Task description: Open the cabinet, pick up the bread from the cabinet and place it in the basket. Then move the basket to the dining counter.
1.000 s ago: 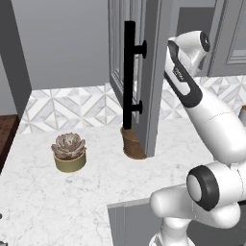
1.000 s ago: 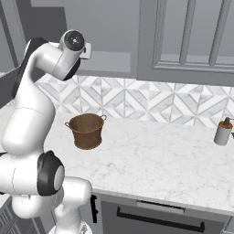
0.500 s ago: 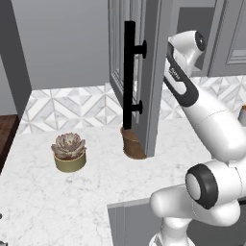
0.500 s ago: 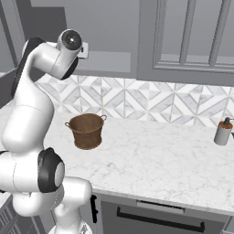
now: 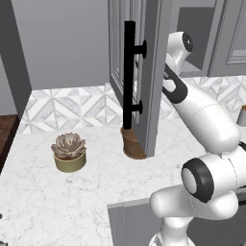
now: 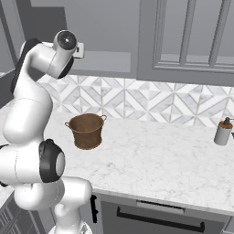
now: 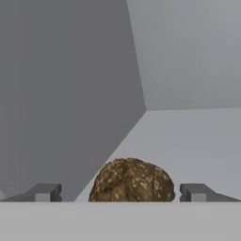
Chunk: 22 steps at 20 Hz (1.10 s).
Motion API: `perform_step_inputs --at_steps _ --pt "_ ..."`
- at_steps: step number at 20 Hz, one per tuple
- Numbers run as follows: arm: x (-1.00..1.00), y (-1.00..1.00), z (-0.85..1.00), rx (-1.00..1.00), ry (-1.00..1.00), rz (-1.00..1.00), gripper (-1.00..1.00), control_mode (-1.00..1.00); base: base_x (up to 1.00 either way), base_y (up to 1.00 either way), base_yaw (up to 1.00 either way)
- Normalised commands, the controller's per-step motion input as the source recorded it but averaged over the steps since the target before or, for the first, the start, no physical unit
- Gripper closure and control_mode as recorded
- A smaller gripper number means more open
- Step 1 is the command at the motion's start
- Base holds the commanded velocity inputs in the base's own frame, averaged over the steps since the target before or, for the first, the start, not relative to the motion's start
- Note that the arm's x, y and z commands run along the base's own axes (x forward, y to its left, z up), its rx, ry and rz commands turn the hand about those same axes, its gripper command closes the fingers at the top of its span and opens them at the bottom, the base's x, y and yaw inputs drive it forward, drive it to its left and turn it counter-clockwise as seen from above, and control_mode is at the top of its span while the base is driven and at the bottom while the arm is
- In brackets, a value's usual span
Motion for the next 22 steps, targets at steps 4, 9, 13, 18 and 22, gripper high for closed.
perform_step_inputs --at_steps 4,9,13,18,22 --pt "0.14 0.00 -0.05 0.00 0.02 0.05 -1.00 -1.00 0.00 0.00 0.00" --pt "0.12 0.00 -0.13 0.00 0.02 0.09 -1.00 -1.00 0.00 0.00 0.00" --pt "0.14 0.00 -0.07 0.00 0.00 0.12 -1.00 -1.00 0.00 0.00 0.00" --pt "0.19 0.03 -0.03 -0.03 0.03 0.09 -1.00 -1.00 0.00 0.00 0.00" --pt "0.04 0.09 -0.01 -0.09 0.00 0.04 -1.00 -1.00 0.00 0.00 0.00"
